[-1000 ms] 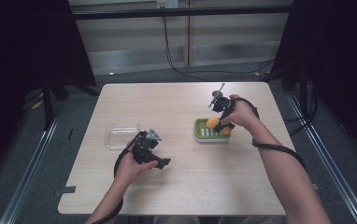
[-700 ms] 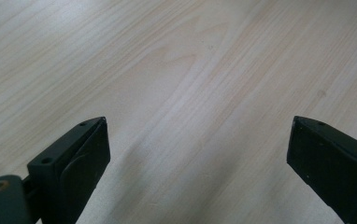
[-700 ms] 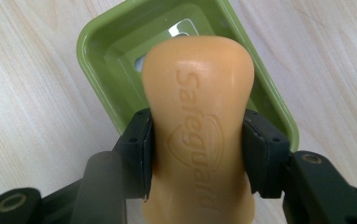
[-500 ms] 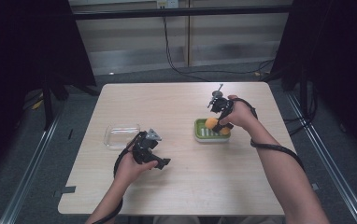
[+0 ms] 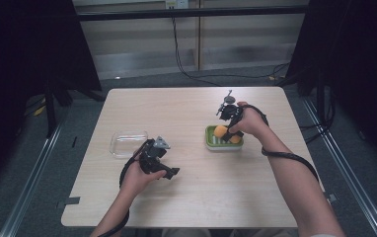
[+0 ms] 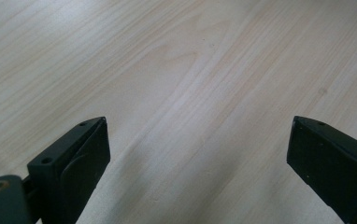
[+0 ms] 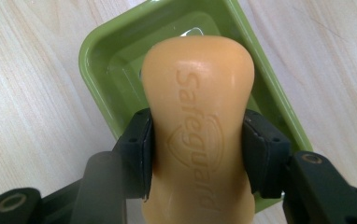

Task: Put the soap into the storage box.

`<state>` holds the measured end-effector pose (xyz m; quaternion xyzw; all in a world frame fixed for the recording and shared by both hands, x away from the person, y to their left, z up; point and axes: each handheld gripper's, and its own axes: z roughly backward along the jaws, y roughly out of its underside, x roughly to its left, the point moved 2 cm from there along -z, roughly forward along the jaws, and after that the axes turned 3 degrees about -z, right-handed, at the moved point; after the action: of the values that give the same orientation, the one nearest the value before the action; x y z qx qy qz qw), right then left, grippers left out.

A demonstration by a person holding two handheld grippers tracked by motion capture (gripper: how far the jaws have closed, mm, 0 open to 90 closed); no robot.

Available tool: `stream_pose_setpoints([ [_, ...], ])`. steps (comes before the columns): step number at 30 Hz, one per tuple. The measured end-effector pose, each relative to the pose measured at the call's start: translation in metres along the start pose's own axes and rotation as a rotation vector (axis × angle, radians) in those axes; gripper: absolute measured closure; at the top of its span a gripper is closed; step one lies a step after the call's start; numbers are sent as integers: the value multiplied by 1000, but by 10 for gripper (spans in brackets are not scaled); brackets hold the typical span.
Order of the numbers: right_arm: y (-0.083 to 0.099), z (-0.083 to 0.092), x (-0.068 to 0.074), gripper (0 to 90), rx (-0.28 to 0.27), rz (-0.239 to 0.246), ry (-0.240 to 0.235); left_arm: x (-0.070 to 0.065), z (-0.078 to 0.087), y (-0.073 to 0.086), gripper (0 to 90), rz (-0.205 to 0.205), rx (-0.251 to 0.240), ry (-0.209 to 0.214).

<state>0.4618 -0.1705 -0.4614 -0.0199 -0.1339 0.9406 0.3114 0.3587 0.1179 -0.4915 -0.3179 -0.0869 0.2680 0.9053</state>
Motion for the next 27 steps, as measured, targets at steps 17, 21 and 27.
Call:
stream_pose_setpoints([
  [17, 0, -3, 0, 508, -42, -13, 6, 0, 4, -1, 63, -29, 18, 4],
  [21, 0, 1, 0, 484, -51, -20, 10, -1, 3, -1, 63, -18, -1, -6],
  [27, 3, 4, 1, 425, -67, -45, 15, -3, 4, -1, 63, 1, -4, 2],
])
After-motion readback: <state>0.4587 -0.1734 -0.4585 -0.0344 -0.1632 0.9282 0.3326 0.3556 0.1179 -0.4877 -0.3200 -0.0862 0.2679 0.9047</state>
